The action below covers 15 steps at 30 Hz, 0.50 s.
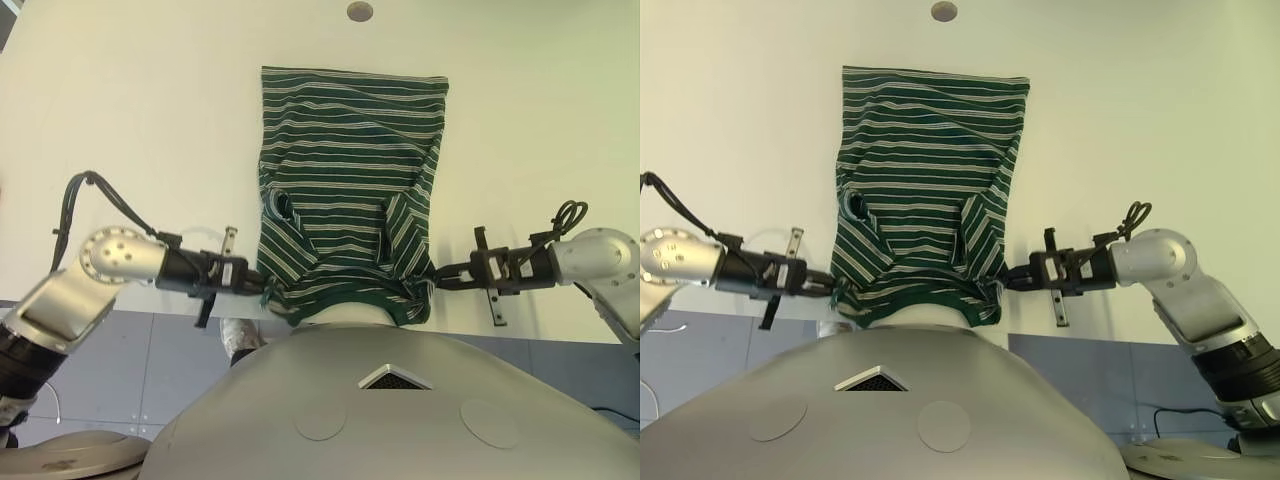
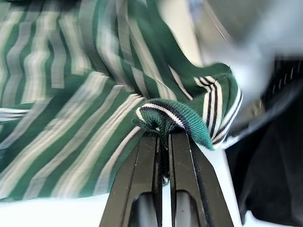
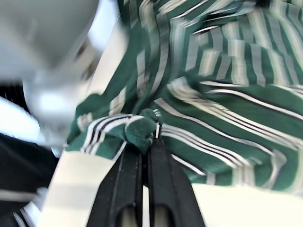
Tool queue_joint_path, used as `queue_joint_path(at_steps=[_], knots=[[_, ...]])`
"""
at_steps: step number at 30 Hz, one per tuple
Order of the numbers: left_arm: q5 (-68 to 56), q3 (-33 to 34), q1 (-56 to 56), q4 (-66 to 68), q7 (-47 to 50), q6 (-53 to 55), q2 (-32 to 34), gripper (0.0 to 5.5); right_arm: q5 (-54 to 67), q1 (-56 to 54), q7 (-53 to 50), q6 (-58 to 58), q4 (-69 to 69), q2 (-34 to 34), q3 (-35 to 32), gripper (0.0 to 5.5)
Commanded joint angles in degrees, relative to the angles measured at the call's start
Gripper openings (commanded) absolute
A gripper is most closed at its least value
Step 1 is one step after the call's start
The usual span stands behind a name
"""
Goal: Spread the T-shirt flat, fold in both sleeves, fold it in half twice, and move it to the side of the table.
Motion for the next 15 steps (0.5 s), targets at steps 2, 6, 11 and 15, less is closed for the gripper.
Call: queue_joint_path(at_steps=[2,6,11,15], knots=[[-4.2,2.6,-31.2,22.7,5.3,18.7,-16.8,0.01,15.8,-25.9,-10.3,25.7,14.8,11.2,-7.6,0.0],[5.7,2.0,-46.7,48.1,14.6,17.8,-29.1,0.01,6.3,-40.3,-23.7,30.0,32.8,23.6,-5.0,0.0],[14.4,2.9,-55.0,70.5,18.5,11.9,-37.7,0.01,-2.7,-46.8,-31.1,28.9,49.4,30.7,-6.1,0.0],[16.6,6.7,-57.9,80.0,21.9,9.0,-41.1,0.44,-7.4,-50.1,-35.0,26.7,59.1,31.7,-9.4,0.28]])
